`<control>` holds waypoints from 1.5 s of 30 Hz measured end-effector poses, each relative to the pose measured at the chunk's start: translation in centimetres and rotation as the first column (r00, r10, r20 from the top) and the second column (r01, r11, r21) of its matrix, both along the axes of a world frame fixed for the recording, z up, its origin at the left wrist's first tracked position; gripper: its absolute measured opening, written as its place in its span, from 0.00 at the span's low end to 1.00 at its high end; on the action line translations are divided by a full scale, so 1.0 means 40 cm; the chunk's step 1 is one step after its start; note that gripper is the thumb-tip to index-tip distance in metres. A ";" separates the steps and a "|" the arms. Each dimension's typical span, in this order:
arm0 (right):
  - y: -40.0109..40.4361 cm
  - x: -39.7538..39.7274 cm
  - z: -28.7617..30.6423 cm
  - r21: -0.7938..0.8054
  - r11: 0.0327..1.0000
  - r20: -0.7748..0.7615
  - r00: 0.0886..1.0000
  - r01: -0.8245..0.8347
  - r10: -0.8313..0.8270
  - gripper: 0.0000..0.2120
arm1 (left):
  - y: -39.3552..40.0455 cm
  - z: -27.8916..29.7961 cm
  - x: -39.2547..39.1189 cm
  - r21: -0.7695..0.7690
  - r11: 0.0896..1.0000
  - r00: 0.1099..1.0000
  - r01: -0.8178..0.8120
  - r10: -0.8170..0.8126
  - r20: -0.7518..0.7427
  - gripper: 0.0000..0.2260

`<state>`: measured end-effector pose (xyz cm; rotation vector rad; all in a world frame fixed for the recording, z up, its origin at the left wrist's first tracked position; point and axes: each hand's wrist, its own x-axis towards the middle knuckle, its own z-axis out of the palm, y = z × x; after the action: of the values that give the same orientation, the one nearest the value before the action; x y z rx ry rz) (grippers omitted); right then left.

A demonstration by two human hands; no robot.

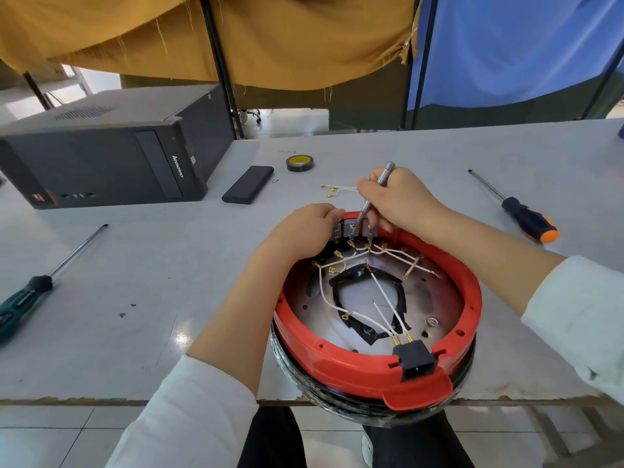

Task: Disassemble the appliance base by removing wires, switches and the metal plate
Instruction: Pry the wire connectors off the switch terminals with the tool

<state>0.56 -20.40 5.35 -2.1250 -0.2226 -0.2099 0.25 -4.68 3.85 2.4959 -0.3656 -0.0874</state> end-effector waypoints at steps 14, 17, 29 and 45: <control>-0.017 -0.027 -0.053 -0.128 0.989 0.249 0.968 0.077 -0.043 0.19 | 0.009 -0.014 -0.026 0.103 0.985 0.990 -0.139 0.138 0.010 0.15; -0.017 -0.029 -0.053 -0.191 0.968 0.299 0.949 0.164 -0.102 0.19 | 0.010 0.007 -0.005 0.139 0.985 0.990 -0.102 0.114 -0.084 0.19; -0.013 -0.031 -0.040 -0.215 0.969 0.242 0.968 0.123 -0.069 0.17 | -0.007 -0.025 0.001 0.113 0.993 0.996 -0.019 0.009 0.085 0.19; -0.011 -0.031 -0.043 -0.196 0.967 0.323 0.942 0.161 -0.092 0.18 | -0.006 -0.026 0.005 0.092 0.996 0.998 -0.017 0.011 0.068 0.19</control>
<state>-0.68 -20.84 3.61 -2.3219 -0.3051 -0.6270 0.46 -4.94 2.82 2.5977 -0.3799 -0.0151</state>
